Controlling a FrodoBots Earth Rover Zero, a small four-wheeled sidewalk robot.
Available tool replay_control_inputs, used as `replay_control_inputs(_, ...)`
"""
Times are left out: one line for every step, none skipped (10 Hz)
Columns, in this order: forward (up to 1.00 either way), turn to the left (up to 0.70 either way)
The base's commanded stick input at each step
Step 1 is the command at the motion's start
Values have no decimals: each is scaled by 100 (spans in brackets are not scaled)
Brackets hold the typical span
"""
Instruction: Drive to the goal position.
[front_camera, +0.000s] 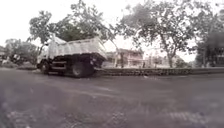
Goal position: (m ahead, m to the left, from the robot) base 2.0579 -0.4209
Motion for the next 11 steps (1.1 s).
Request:
replay_control_inputs(0,-45)
replay_control_inputs(0,-45)
replay_control_inputs(0,-45)
replay_control_inputs(0,-45)
replay_control_inputs(0,-45)
replay_control_inputs(0,-45)
replay_control_inputs(0,-45)
replay_control_inputs(0,-45)
replay_control_inputs(0,-45)
replay_control_inputs(0,-45)
replay_control_inputs(0,-45)
